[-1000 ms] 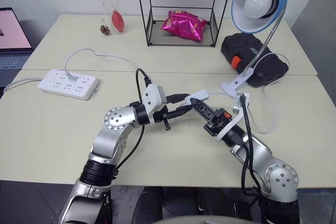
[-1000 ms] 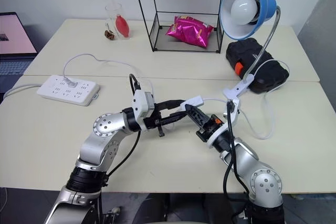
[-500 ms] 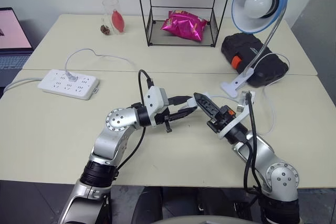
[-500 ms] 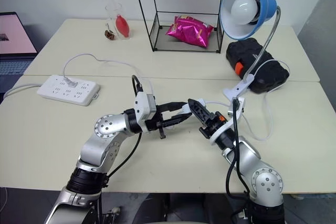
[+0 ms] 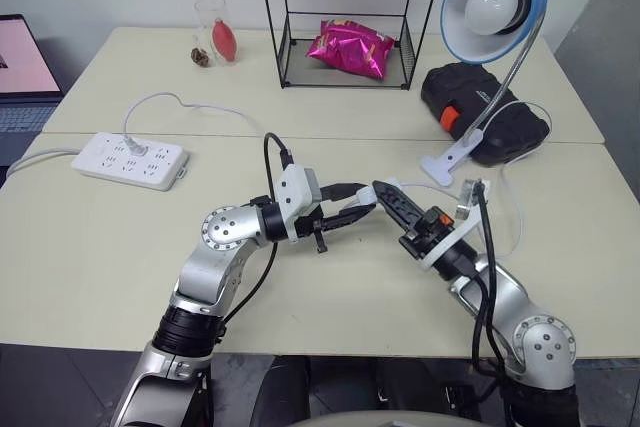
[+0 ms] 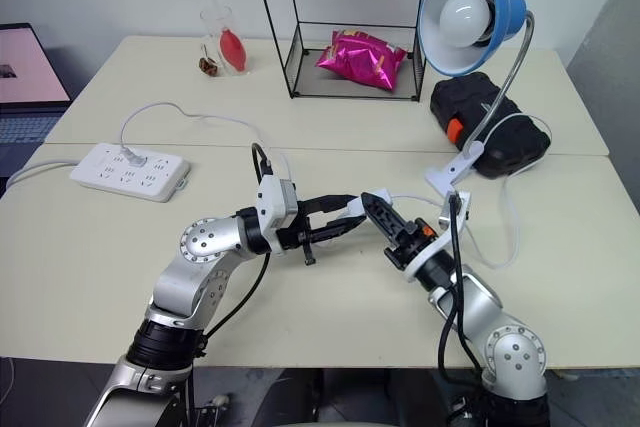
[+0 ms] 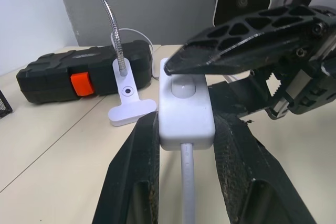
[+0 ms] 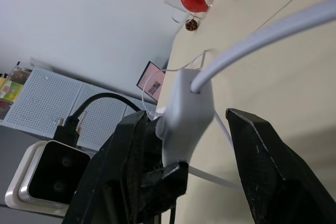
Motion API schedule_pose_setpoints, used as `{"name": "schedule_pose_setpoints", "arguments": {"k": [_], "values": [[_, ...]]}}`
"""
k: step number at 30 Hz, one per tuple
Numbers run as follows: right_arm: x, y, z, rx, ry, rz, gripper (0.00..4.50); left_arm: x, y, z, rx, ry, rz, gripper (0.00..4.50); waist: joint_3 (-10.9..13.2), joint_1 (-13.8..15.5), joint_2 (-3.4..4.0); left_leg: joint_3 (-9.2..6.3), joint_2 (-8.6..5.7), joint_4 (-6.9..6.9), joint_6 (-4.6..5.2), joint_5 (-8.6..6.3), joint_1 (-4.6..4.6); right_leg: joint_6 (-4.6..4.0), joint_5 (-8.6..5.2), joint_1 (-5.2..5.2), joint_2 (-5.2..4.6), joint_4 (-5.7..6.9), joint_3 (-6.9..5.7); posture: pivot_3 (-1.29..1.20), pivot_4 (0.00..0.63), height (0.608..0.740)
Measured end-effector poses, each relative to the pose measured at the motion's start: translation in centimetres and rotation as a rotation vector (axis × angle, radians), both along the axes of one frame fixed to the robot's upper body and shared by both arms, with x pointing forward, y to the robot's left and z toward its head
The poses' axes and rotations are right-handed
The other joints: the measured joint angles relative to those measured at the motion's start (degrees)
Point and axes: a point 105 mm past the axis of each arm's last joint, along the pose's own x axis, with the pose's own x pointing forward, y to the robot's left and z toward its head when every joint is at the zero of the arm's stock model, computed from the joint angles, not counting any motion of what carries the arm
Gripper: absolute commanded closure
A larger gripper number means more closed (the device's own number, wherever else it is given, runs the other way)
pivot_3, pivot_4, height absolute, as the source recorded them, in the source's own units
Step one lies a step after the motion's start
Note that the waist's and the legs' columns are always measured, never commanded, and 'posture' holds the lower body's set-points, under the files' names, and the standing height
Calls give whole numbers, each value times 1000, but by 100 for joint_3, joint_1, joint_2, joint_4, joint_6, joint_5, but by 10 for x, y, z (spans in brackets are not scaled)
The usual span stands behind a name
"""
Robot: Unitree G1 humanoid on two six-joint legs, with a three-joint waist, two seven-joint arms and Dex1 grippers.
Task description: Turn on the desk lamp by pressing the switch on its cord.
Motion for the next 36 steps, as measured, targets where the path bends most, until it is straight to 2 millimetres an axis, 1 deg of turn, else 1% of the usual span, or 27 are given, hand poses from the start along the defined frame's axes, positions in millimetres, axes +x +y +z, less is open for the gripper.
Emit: {"name": "schedule_pose_setpoints", "arguments": {"k": [4,6,7,8,9,10,14,15,18,24,25,26,32,36], "values": [[0,-1,1,2,-5,-1,1997,0,0,0,0,1,0,3414,0,1,0,-1,0,0,0,0,1,0,0,0,0,2,-1,0,150,740],[0,-1,1,0,-5,-1,2362,0,0,0,1,2,0,3414,0,0,0,-1,0,0,0,0,1,0,0,0,0,2,-1,0,150,740],[0,-1,0,-2,-5,0,2448,0,0,0,1,2,0,3414,0,0,0,0,0,0,0,0,0,0,0,0,0,2,-1,0,150,740],[0,-1,0,-3,-6,0,2723,0,0,0,2,2,-1,3414,0,1,0,-1,0,0,0,0,0,0,0,0,0,2,0,0,150,740],[0,-1,1,-3,-7,1,2876,0,0,0,3,3,-1,3414,0,1,0,-1,0,0,0,0,0,0,0,0,0,2,-1,0,150,740],[0,-1,1,-2,-10,1,3139,0,0,-1,4,4,-1,3414,0,1,0,0,0,0,0,0,0,0,0,-1,0,2,0,0,150,740],[-1,0,4,5,-24,6,3914,0,1,-1,8,6,-1,3414,0,1,0,0,0,0,1,0,0,0,0,-1,0,2,-1,0,150,740],[-1,0,5,8,-28,7,4003,0,1,-1,9,5,-1,3414,0,1,0,0,0,0,0,0,0,0,0,-1,0,2,0,0,150,740],[-1,0,5,3,-34,11,4015,0,1,-1,10,5,-1,3414,0,1,0,0,0,0,1,0,0,0,0,-1,0,2,0,0,150,740],[-2,3,5,-11,-38,25,4016,0,1,-1,10,5,-1,3414,0,2,0,0,0,0,0,0,0,0,0,-1,0,2,0,0,150,740],[-2,3,5,-11,-38,25,3312,0,1,-1,10,5,-1,3414,0,1,0,0,0,0,0,0,0,0,0,-1,0,2,0,0,150,740],[-1,2,5,-11,-39,23,3247,0,1,-1,10,5,0,3414,0,2,0,0,0,0,1,0,0,0,0,-1,0,2,-1,0,150,740],[-2,3,2,-36,-32,27,2061,0,1,-1,10,2,-2,3414,0,2,0,0,-1,1,1,0,0,0,0,-1,0,3,0,0,150,740],[-2,2,1,-44,-29,24,2010,0,1,0,10,2,-2,3414,0,3,0,-1,0,1,1,0,0,0,0,-1,0,3,-1,0,150,740]]}}
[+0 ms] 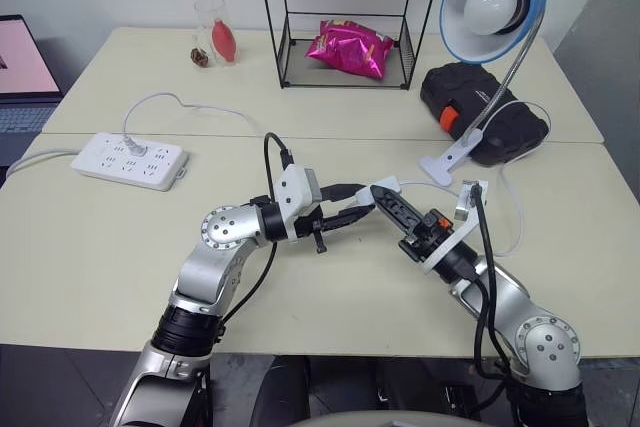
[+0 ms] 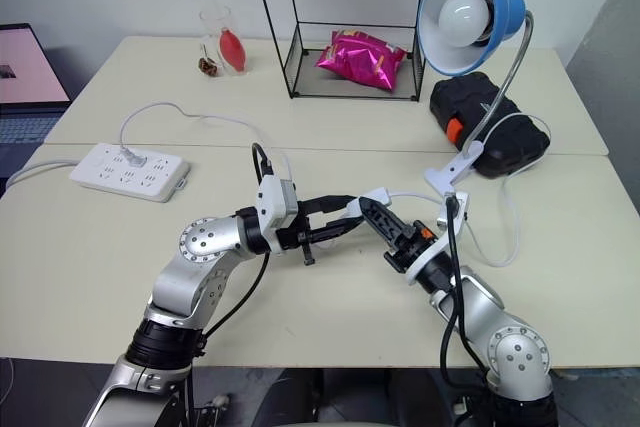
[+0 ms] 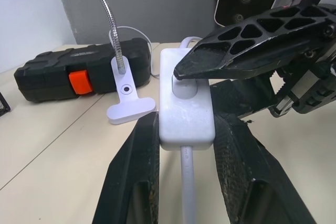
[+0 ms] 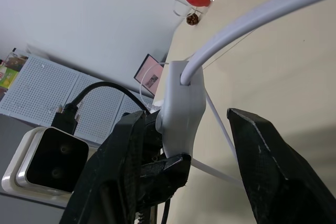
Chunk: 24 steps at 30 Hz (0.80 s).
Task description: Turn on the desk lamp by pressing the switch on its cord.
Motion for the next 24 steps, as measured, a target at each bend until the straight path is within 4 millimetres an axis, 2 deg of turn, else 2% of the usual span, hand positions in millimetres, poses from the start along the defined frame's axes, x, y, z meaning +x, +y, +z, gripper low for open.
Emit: {"name": "schedule_pose_setpoints", "arguments": {"k": [16,19,24], "values": [[-1,0,-3,-10,5,0,2010,1,-1,2,0,-7,-2,3414,0,1,0,0,0,0,0,0,0,0,0,0,0,0,0,0,150,740],[-1,1,-2,-10,4,3,2539,1,-1,2,1,-7,-2,3414,0,1,0,1,0,0,0,0,0,0,0,0,0,1,1,0,150,740],[-2,3,2,-4,-15,14,3691,0,-1,1,5,-7,-2,3414,0,1,0,0,0,1,0,0,0,0,0,0,0,2,0,0,150,740]]}}
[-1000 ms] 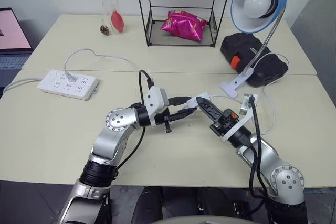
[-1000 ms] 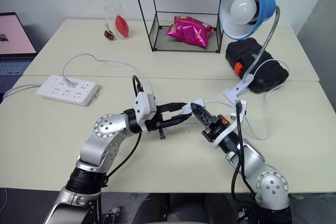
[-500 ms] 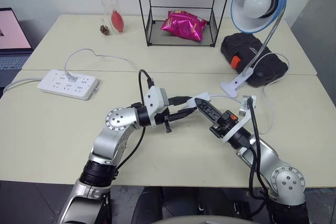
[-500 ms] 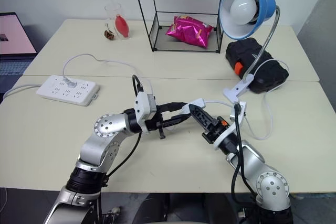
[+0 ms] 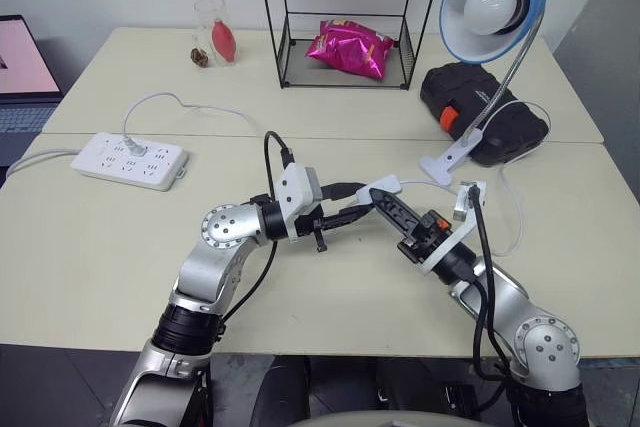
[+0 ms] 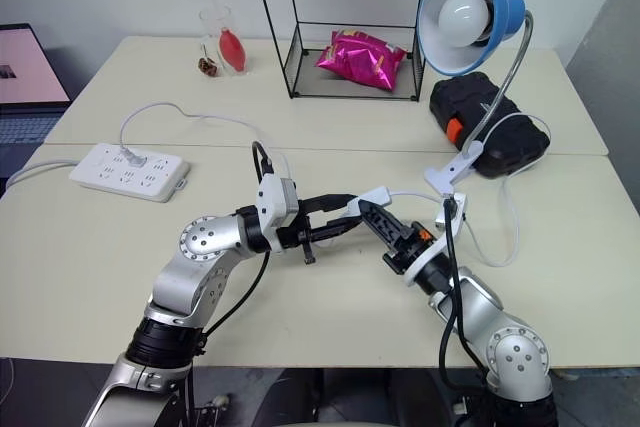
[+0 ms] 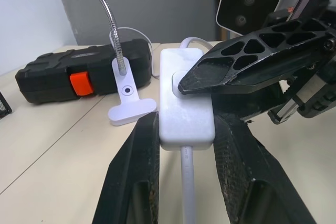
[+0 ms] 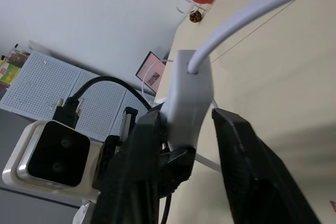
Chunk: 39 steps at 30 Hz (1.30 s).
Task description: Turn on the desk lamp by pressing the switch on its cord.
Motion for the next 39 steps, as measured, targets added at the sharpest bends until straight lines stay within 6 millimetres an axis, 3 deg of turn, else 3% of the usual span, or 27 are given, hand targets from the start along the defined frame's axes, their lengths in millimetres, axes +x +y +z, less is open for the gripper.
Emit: {"name": "schedule_pose_setpoints", "arguments": {"k": [2,15,16,18,27,30,32,35,39], "values": [[0,1,-1,-5,4,3,4005,0,0,0,0,-2,-2,3414,0,0,0,1,0,0,0,0,0,0,0,0,0,0,1,0,150,740],[0,1,-1,-7,2,1,4024,0,0,0,1,-3,-1,3414,0,0,0,0,0,1,0,0,0,0,0,0,0,1,0,0,150,740],[0,1,-1,-6,2,1,3321,0,0,0,1,-3,-1,3414,0,0,0,0,0,1,0,0,0,0,0,0,0,1,0,0,150,740],[0,1,-1,-6,1,0,3087,0,0,1,0,-4,-1,3414,0,0,0,0,0,1,0,0,0,0,0,0,0,1,0,0,150,740],[-6,-14,-13,-50,30,-22,1077,0,0,1,2,-6,0,3414,0,2,0,1,-1,3,0,0,-2,0,0,0,0,1,1,0,150,740],[-15,-23,-20,-135,34,-12,432,4,-1,2,20,-19,4,3414,0,10,0,1,-4,6,0,0,-4,0,0,0,-1,1,0,0,150,740],[-31,-28,-28,-285,18,42,37,10,-2,-1,65,-27,12,3414,0,18,0,-1,-8,8,0,0,-5,1,-1,1,-2,1,-1,0,150,740],[-48,-34,-31,-472,-40,110,0,24,-3,-7,132,-33,28,3414,0,5,-1,0,-5,11,2,1,-2,25,-13,2,1,2,-1,0,150,740],[-56,-44,-18,-676,-171,157,0,34,-13,-18,217,-34,5,3414,-2,-3,-2,1,-6,13,7,4,1,30,-14,4,4,7,0,0,150,740]]}}
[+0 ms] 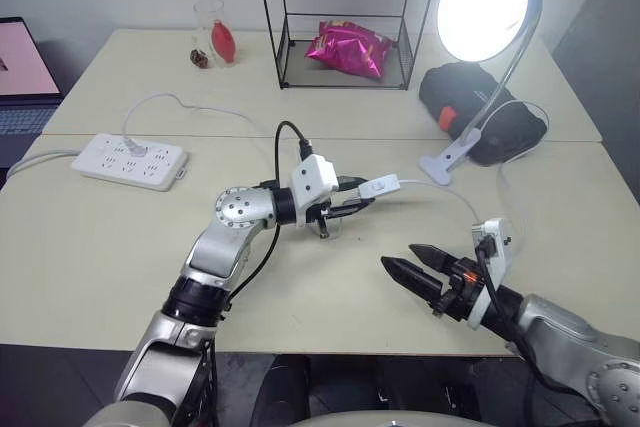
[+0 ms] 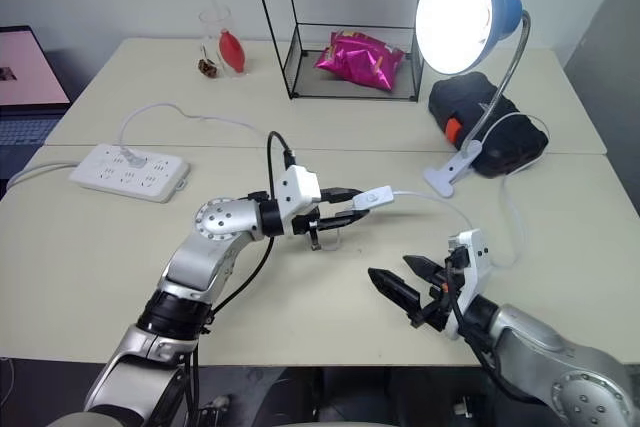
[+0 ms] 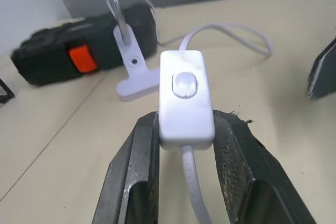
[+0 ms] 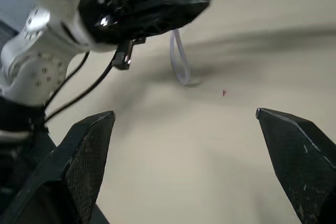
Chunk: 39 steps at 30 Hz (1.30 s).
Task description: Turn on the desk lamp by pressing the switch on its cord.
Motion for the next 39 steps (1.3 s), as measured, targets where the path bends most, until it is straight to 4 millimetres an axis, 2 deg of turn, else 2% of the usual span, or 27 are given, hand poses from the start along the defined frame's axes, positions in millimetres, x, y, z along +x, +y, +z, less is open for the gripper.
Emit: {"name": "schedule_pose_setpoints", "arguments": {"k": [6,12,20,22,31,32,37,39], "values": [[-1,-19,10,-335,-167,89,0,0,-18,-27,108,54,-69,3414,0,6,-1,-1,-2,-3,2,1,-2,-1,0,0,0,-4,-1,0,150,740],[2,-31,14,-452,-230,110,0,6,-14,-54,173,127,-27,3414,2,20,-6,-1,-3,0,2,1,-6,-2,1,0,-1,-6,-2,0,150,740],[5,-40,15,-498,-252,129,0,10,-20,-59,185,119,-9,3414,3,29,-7,-2,-6,6,4,3,-4,2,4,5,-6,-4,-2,0,150,740],[6,-40,15,-502,-258,132,0,11,-21,-59,186,117,-3,2688,3,28,-7,-1,-7,7,5,4,-4,7,6,6,-6,-4,-1,0,150,740],[10,-45,14,-527,-262,130,0,14,-10,-56,203,110,-1,724,3,18,-6,-1,-5,4,5,4,-2,-15,20,6,-5,-4,-1,0,150,740],[10,-45,14,-525,-263,133,0,14,-8,-54,203,107,0,610,3,18,-7,-1,-5,4,5,4,-2,-15,20,5,-5,-4,-2,0,150,740],[13,-47,14,-539,-272,129,0,18,11,-42,201,70,35,610,3,17,-6,-1,-4,5,5,4,-2,-16,20,5,-5,-2,-2,0,150,740],[16,-50,14,-545,-272,126,0,21,21,-23,167,22,64,610,3,26,-7,-2,-4,6,5,5,-2,-16,21,5,-7,-3,-2,0,150,740]]}}
